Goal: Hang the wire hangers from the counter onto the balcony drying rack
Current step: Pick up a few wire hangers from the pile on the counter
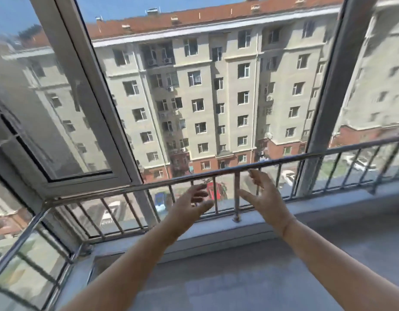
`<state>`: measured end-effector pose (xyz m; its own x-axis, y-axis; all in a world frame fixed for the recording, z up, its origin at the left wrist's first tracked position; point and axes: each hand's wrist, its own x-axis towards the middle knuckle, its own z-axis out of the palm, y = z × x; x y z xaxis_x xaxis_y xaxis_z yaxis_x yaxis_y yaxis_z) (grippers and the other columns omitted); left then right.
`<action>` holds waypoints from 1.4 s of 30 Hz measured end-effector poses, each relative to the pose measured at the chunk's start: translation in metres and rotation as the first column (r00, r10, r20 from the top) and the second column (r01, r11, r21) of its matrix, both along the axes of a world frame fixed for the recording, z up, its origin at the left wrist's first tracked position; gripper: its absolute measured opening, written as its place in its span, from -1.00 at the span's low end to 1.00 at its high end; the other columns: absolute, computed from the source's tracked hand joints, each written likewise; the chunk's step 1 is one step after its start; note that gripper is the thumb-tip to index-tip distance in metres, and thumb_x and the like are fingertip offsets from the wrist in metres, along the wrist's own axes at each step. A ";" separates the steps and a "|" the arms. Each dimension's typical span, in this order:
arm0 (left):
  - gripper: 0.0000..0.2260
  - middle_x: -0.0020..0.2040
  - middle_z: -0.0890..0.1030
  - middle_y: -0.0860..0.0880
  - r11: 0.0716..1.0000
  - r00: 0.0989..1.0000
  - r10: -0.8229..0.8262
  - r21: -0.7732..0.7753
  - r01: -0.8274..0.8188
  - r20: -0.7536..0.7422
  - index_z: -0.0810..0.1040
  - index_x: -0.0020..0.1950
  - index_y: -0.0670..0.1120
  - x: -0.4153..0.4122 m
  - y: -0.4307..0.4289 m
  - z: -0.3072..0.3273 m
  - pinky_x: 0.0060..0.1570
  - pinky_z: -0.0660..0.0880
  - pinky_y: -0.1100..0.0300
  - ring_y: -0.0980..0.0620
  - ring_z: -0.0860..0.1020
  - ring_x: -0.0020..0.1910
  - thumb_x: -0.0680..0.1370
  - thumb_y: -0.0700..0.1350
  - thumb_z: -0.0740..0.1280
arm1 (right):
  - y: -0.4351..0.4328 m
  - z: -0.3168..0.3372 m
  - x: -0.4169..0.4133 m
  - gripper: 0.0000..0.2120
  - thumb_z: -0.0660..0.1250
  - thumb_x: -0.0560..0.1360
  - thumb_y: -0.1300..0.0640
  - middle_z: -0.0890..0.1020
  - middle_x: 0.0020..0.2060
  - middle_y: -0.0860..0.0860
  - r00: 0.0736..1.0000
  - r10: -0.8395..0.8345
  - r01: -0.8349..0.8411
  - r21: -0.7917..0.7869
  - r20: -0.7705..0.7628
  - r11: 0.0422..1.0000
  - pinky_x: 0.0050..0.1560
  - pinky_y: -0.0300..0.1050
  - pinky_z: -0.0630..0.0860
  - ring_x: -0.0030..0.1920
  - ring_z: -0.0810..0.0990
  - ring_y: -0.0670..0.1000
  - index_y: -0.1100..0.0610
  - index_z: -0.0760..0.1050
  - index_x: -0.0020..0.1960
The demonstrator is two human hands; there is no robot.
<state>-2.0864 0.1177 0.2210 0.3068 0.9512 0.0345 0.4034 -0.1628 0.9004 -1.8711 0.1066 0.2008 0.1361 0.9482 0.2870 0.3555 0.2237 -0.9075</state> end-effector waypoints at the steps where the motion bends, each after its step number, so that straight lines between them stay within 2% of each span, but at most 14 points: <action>1: -0.58 0.15 0.54 0.04 0.999 0.999 -0.050 0.006 0.051 -0.014 0.39 0.34 0.02 0.027 0.002 -0.002 0.00 0.43 0.44 0.15 0.50 0.14 0.50 -0.04 0.38 | -0.002 -0.003 0.028 -0.41 0.46 0.39 0.11 0.44 0.18 -0.05 0.999 -0.033 0.033 0.001 0.018 0.999 0.23 -0.19 0.33 0.24 0.41 -0.03 0.13 0.32 0.35; 5: -0.51 0.24 0.48 0.03 0.983 0.984 -0.175 0.046 0.176 -0.038 0.35 0.38 0.00 0.136 0.009 -0.009 -0.05 0.33 0.53 0.15 0.43 0.23 0.48 -0.06 0.40 | -0.021 -0.012 0.136 -0.35 0.44 0.41 0.09 0.38 0.27 -0.07 0.990 -0.141 0.142 -0.031 0.018 0.989 0.25 -0.26 0.29 0.29 0.34 -0.10 0.11 0.25 0.41; 7: -0.45 0.29 0.46 0.04 0.973 0.975 -0.219 0.062 0.221 -0.046 0.32 0.42 0.00 0.188 0.010 -0.013 0.04 0.36 0.42 0.13 0.39 0.29 0.47 -0.03 0.41 | -0.031 -0.017 0.189 -0.31 0.45 0.40 0.06 0.36 0.35 -0.03 0.980 -0.199 0.198 -0.055 -0.003 0.979 0.35 -0.15 0.28 0.35 0.32 -0.07 0.12 0.22 0.44; 9: -0.43 0.32 0.45 0.02 0.960 0.963 -0.266 0.072 0.269 -0.050 0.30 0.43 0.00 0.239 0.007 -0.019 0.22 0.33 0.25 0.12 0.38 0.30 0.47 -0.03 0.41 | -0.045 -0.021 0.240 -0.27 0.46 0.39 0.02 0.32 0.41 -0.01 0.970 -0.244 0.243 -0.057 -0.011 0.968 0.42 -0.04 0.26 0.40 0.29 -0.03 0.10 0.20 0.45; 12: -0.42 0.34 0.44 0.01 0.937 0.938 -0.344 0.052 0.345 -0.034 0.29 0.44 0.02 0.312 -0.001 -0.028 0.35 0.29 0.09 0.10 0.37 0.32 0.47 -0.03 0.41 | -0.072 -0.026 0.310 -0.31 0.45 0.40 0.06 0.33 0.40 0.01 0.938 -0.347 0.346 -0.055 -0.003 0.937 0.41 -0.05 0.26 0.41 0.29 -0.02 0.08 0.21 0.43; 15: -0.40 0.36 0.43 0.03 0.899 0.900 -0.436 0.028 0.436 -0.019 0.28 0.46 0.02 0.385 -0.010 -0.037 0.29 0.24 0.19 0.14 0.36 0.33 0.46 -0.01 0.41 | -0.103 -0.029 0.372 -0.33 0.44 0.41 0.11 0.34 0.38 -0.02 0.895 -0.446 0.445 -0.067 -0.010 0.893 0.30 -0.21 0.24 0.38 0.28 -0.08 0.01 0.21 0.42; 17: -0.40 0.33 0.42 0.07 0.863 0.863 -0.505 0.015 0.505 -0.018 0.27 0.46 0.01 0.434 -0.016 -0.040 0.24 0.22 0.25 0.18 0.35 0.29 0.47 -0.02 0.41 | -0.123 -0.033 0.414 -0.33 0.44 0.41 0.11 0.33 0.39 0.00 0.857 -0.515 0.512 -0.074 -0.013 0.856 0.27 -0.23 0.23 0.41 0.27 -0.05 0.01 0.20 0.42; 22: -0.44 0.32 0.44 0.09 0.780 0.780 -0.626 -0.015 0.626 0.006 0.30 0.41 0.09 0.546 -0.025 -0.051 0.34 0.25 0.15 0.14 0.36 0.34 0.46 0.02 0.41 | -0.172 -0.043 0.508 -0.27 0.45 0.40 0.08 0.32 0.41 0.04 0.726 -0.687 0.682 -0.097 -0.031 0.725 0.31 -0.17 0.24 0.42 0.28 -0.01 0.04 0.17 0.45; 25: -0.48 0.31 0.47 0.04 0.747 0.747 -0.664 -0.018 0.664 0.032 0.33 0.38 0.06 0.610 -0.029 -0.060 0.39 0.25 0.11 0.11 0.38 0.35 0.46 -0.05 0.41 | -0.195 -0.053 0.556 -0.28 0.47 0.38 0.10 0.35 0.39 0.06 0.639 -0.768 0.761 -0.111 -0.047 0.639 0.30 -0.19 0.25 0.39 0.31 -0.01 0.07 0.19 0.44; 29: -0.48 0.32 0.47 0.02 0.659 0.659 -0.752 -0.022 0.752 0.024 0.34 0.40 -0.02 0.695 -0.029 -0.073 0.26 0.25 0.25 0.12 0.39 0.34 0.48 -0.07 0.40 | -0.217 -0.062 0.622 -0.30 0.46 0.38 0.10 0.37 0.36 0.02 0.524 -0.851 0.841 -0.132 -0.041 0.525 0.19 -0.25 0.27 0.34 0.35 -0.04 0.07 0.20 0.42; 34: -0.47 0.31 0.47 0.02 0.563 0.563 -0.824 -0.025 0.826 0.058 0.33 0.42 -0.04 0.813 -0.024 -0.077 0.20 0.26 0.29 0.12 0.40 0.32 0.48 -0.10 0.40 | -0.235 -0.056 0.712 -0.29 0.47 0.38 0.10 0.39 0.27 0.00 0.406 -0.912 0.901 -0.145 -0.053 0.409 0.28 -0.10 0.36 0.25 0.41 -0.03 0.05 0.19 0.41; 38: -0.48 0.25 0.48 0.03 0.496 0.496 -0.864 -0.028 0.868 0.085 0.34 0.40 -0.04 0.906 -0.024 -0.070 0.26 0.33 0.17 0.08 0.43 0.27 0.47 -0.10 0.41 | -0.245 -0.046 0.773 -0.34 0.45 0.40 0.15 0.43 0.16 0.01 0.288 -0.951 0.940 -0.160 -0.109 0.303 0.05 -0.28 0.39 0.13 0.48 -0.02 0.03 0.21 0.40; 40: -0.49 0.24 0.49 0.03 0.459 0.461 -0.883 -0.037 0.888 0.089 0.35 0.39 -0.03 0.949 -0.026 -0.069 0.25 0.38 0.14 0.09 0.46 0.23 0.47 -0.10 0.41 | -0.252 -0.047 0.802 -0.37 0.44 0.41 0.15 0.46 0.13 0.02 0.236 -0.962 0.951 -0.170 -0.139 0.258 0.02 -0.26 0.41 0.10 0.51 -0.02 0.02 0.22 0.39; 42: -0.50 0.22 0.49 0.03 0.437 0.441 -0.892 -0.060 0.897 0.097 0.36 0.37 -0.02 0.992 -0.032 -0.070 0.15 0.41 0.19 0.08 0.48 0.20 0.47 -0.11 0.42 | -0.263 -0.052 0.831 -0.39 0.43 0.41 0.13 0.51 0.09 0.03 0.174 -0.971 0.961 -0.186 -0.163 0.203 0.07 -0.16 0.45 0.09 0.53 -0.01 0.01 0.24 0.37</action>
